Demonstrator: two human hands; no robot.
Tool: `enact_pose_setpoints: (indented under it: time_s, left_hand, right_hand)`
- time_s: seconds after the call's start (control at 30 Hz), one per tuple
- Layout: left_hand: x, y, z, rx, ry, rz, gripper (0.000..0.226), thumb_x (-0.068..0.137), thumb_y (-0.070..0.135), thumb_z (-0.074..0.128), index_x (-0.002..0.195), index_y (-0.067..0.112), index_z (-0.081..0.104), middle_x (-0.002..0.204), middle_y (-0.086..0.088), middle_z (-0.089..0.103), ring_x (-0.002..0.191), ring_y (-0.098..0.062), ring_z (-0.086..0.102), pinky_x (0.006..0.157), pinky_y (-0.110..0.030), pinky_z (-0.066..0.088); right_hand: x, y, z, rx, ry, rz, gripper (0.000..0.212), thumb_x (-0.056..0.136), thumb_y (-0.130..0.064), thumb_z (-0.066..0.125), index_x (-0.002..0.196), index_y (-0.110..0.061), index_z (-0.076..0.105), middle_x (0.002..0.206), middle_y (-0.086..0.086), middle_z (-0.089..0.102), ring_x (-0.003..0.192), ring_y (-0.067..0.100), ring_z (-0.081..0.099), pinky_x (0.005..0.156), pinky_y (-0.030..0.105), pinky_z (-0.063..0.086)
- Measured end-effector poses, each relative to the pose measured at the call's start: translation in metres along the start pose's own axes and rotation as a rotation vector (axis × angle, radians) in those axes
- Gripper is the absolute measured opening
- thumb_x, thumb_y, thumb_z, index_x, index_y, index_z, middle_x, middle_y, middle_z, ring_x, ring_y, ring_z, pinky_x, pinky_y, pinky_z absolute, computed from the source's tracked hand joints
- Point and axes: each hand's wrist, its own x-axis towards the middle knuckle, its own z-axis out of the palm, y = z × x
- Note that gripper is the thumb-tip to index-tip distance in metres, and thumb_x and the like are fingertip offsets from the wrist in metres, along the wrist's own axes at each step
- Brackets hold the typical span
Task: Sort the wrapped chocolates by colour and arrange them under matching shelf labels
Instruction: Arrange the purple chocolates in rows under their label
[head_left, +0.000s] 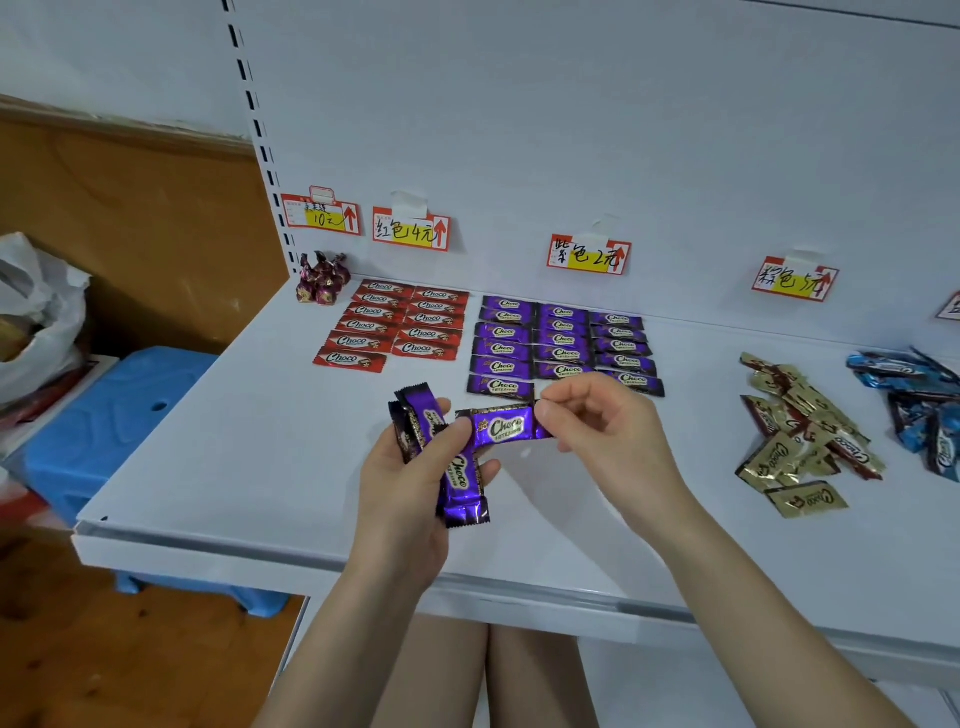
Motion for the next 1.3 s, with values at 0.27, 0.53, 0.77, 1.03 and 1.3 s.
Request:
enact_pose_setpoints:
  time_s: [0.27, 0.53, 0.77, 1.03, 1.3]
  left_hand:
    - [0.003, -0.002, 0.003, 0.072, 0.016, 0.018, 0.02, 0.082, 0.001, 0.064, 0.097, 0.015, 0.06, 0.073, -0.001, 0.072, 0.064, -0.018, 0.071, 0.05, -0.024, 0.054]
    - [0.011, -0.002, 0.004, -0.093, 0.028, -0.179, 0.004, 0.091, 0.008, 0.055, 0.095, 0.01, 0.054, 0.087, -0.016, 0.07, 0.072, -0.023, 0.072, 0.051, -0.03, 0.057]
    - [0.015, -0.004, 0.0, -0.047, -0.008, -0.124, 0.031, 0.09, -0.011, 0.046, 0.115, 0.008, 0.05, 0.098, -0.014, 0.067, 0.075, -0.022, 0.072, 0.053, -0.026, 0.057]
    - [0.019, -0.012, -0.003, 0.034, 0.025, 0.026, 0.035, 0.089, -0.002, 0.054, 0.121, 0.012, 0.05, 0.096, -0.005, 0.07, 0.083, -0.016, 0.071, 0.063, -0.028, 0.059]
    - [0.02, -0.019, -0.005, 0.054, 0.048, 0.066, 0.031, 0.088, 0.004, 0.057, 0.115, 0.018, 0.051, 0.089, 0.002, 0.073, 0.074, -0.013, 0.072, 0.062, -0.027, 0.059]
  right_hand:
    - [-0.009, -0.001, -0.013, -0.372, -0.157, -0.308, 0.025, 0.076, -0.023, 0.072, 0.101, -0.024, 0.065, 0.102, -0.021, 0.059, 0.1, -0.002, 0.052, 0.08, 0.01, 0.042]
    - [0.017, 0.034, -0.043, -0.497, -0.001, -0.12, 0.023, 0.077, -0.016, 0.073, 0.1, -0.016, 0.069, 0.094, -0.013, 0.06, 0.085, -0.009, 0.049, 0.073, -0.001, 0.033]
    - [0.037, 0.059, -0.047, -0.807, -0.016, -0.022, 0.027, 0.083, -0.024, 0.065, 0.108, -0.015, 0.066, 0.108, -0.003, 0.063, 0.103, 0.014, 0.051, 0.075, 0.014, 0.03]
    - [0.018, 0.063, -0.034, -0.879, -0.012, -0.178, 0.022, 0.089, -0.02, 0.056, 0.106, -0.013, 0.067, 0.11, -0.002, 0.06, 0.105, 0.015, 0.049, 0.079, 0.017, 0.035]
    - [0.021, 0.063, -0.03, -0.935, -0.059, -0.172, 0.03, 0.094, -0.022, 0.049, 0.119, -0.013, 0.061, 0.127, 0.0, 0.056, 0.118, 0.018, 0.044, 0.092, 0.023, 0.033]
